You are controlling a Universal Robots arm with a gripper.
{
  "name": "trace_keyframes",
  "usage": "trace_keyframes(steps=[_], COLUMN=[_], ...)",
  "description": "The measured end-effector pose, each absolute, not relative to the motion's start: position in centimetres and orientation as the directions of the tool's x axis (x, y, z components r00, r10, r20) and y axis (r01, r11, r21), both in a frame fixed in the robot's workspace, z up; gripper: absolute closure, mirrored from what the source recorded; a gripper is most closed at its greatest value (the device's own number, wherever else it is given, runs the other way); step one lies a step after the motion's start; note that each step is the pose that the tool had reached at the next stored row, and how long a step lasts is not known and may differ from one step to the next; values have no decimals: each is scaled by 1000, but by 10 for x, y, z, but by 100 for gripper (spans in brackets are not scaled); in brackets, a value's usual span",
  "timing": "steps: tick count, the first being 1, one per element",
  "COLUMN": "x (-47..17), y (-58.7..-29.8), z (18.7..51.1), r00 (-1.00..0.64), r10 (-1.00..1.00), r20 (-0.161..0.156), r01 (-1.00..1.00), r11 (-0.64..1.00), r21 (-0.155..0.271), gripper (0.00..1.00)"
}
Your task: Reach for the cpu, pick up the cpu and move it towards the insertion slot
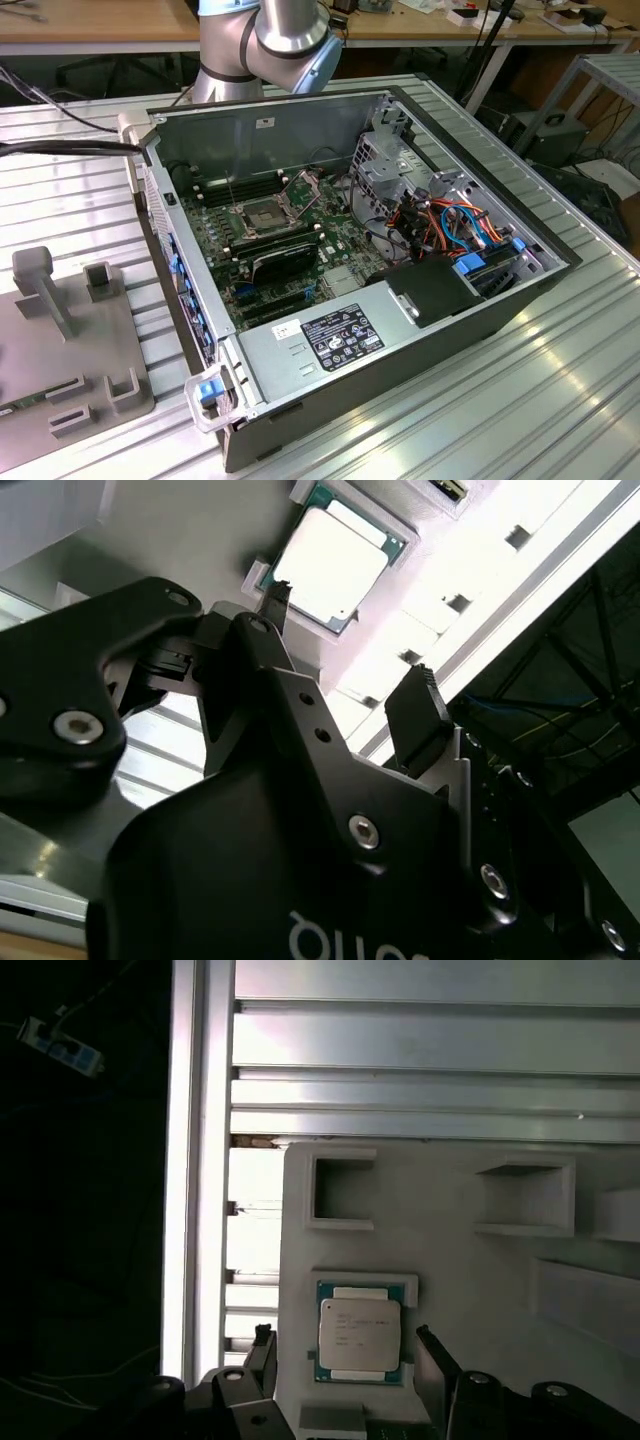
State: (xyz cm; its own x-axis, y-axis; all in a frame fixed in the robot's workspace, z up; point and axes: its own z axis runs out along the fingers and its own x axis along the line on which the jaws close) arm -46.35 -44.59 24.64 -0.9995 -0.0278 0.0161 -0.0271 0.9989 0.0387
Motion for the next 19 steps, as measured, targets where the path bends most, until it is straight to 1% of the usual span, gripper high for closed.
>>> trace_keyframes(steps=[10,19], x=[-463,-455], y=[-453,-453], z=[225,205], r00=[-999,-1000], r10=[-30,-20], r20=[16,17], r01=[-30,-20], r11=[999,999], r21=[39,39], gripper=[34,34])
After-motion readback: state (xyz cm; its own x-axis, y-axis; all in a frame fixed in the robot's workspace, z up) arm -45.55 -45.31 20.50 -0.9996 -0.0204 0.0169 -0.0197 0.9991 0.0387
